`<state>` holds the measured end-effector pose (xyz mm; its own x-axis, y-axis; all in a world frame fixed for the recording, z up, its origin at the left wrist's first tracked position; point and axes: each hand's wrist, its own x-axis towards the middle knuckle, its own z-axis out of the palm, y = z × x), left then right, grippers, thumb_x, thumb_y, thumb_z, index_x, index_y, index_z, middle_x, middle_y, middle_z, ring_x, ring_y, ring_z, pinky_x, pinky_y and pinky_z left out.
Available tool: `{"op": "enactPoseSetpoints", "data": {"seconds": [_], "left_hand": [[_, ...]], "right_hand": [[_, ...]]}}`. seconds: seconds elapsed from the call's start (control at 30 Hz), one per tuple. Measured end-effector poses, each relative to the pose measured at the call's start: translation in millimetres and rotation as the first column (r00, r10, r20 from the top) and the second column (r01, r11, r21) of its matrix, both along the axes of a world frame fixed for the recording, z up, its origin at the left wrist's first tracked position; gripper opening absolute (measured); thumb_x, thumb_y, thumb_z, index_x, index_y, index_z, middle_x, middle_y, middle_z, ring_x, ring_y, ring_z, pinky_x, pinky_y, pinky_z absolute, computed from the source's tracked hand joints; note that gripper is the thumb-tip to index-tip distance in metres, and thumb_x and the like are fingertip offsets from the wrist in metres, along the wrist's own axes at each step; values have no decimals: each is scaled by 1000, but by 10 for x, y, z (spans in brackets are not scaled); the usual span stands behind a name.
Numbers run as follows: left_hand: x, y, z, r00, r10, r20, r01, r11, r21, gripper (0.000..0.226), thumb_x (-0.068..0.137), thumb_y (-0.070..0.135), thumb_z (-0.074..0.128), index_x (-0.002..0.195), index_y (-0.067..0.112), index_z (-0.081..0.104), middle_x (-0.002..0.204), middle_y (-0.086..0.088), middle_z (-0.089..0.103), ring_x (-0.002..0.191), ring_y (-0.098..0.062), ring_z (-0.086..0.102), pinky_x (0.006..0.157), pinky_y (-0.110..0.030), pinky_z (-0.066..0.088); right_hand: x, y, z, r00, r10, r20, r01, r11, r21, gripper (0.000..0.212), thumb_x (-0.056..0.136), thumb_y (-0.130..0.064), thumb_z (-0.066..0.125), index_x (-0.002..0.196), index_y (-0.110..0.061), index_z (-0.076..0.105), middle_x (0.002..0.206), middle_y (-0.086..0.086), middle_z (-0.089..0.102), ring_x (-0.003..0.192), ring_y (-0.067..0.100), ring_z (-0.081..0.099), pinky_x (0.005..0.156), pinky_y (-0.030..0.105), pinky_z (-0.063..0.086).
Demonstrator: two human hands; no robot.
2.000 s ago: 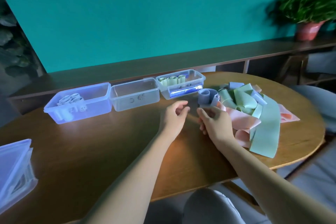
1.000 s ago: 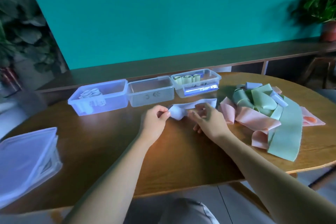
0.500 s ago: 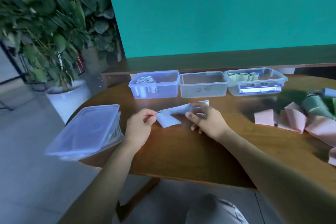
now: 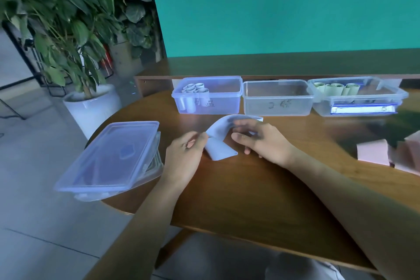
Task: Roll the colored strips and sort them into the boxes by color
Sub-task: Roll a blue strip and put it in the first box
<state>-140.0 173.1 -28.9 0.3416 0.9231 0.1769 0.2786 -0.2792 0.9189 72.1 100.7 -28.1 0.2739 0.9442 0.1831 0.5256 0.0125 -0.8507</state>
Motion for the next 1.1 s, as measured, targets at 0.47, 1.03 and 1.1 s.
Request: {"op": "enactPoseSetpoints", "data": {"seconds": [0.47,1.03,1.1], "left_hand": [[-79,-19,-47,999,16,-45,-12,996,91,12,95,25,64,97,32,75,93,21,72,94,6,64,87,-27,53],[-454,-292,44,986,0,-165,28,986,167,9,95,47,60,97,41,67,97,29,65,96,23,53,72,-3,42],[-485,-313,69,979,-10,-204,45,985,168,7,94,49,60,88,49,59,92,32,62,94,22,54,73,-5,41]], "right_hand": [[-229,-22,16,968,215,-126,-218,976,-8,28,95,-32,69,122,-23,69,91,-11,76,56,14,58,54,10,42],[-251,-92,-18,996,-8,-92,23,985,170,13,100,-30,64,99,-22,74,86,-4,74,49,14,53,55,18,45],[-169,-72,-29,994,-109,5,106,978,182,13,99,-34,65,96,-24,73,79,-7,72,52,9,55,61,16,47]]}}
